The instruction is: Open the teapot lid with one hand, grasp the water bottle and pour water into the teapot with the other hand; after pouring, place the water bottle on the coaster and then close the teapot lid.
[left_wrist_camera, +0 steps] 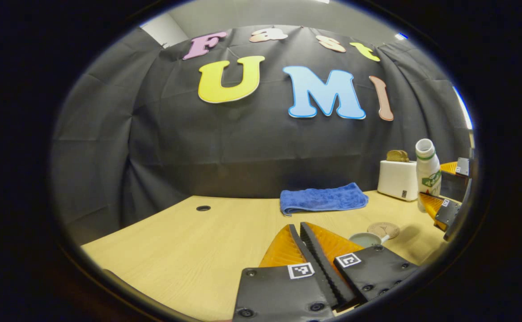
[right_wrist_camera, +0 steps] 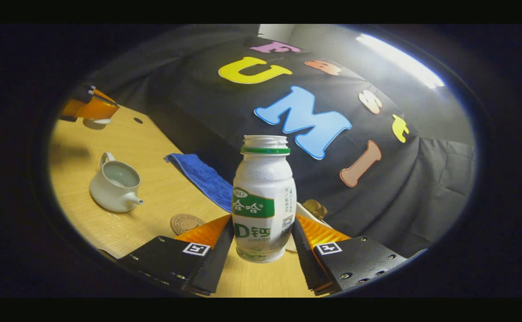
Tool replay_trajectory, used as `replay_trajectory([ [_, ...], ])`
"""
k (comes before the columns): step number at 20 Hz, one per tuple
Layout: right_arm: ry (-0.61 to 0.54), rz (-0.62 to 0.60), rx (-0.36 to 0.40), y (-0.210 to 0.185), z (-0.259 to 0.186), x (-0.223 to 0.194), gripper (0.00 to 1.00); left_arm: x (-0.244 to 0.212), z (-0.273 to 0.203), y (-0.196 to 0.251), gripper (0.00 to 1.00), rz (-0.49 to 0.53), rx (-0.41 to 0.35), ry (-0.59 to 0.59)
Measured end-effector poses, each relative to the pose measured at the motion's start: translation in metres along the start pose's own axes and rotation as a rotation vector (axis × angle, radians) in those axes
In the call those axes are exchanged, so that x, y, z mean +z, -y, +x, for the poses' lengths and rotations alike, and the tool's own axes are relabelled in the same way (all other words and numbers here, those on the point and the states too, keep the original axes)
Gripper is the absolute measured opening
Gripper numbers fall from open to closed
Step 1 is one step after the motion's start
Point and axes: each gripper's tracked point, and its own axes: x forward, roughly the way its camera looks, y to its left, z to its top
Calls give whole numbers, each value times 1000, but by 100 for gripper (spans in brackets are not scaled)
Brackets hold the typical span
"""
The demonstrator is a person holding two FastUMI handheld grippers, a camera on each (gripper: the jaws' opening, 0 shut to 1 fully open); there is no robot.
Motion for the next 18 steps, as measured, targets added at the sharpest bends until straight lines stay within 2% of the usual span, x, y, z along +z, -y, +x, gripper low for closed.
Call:
replay_trajectory([
  [10,78,-372,-20,-12,10,20,71,-8,0,-3,5,-10,2,-6],
  [18,121,-586,-3,-26,20,24,71,-13,2,-5,6,-12,0,-18],
])
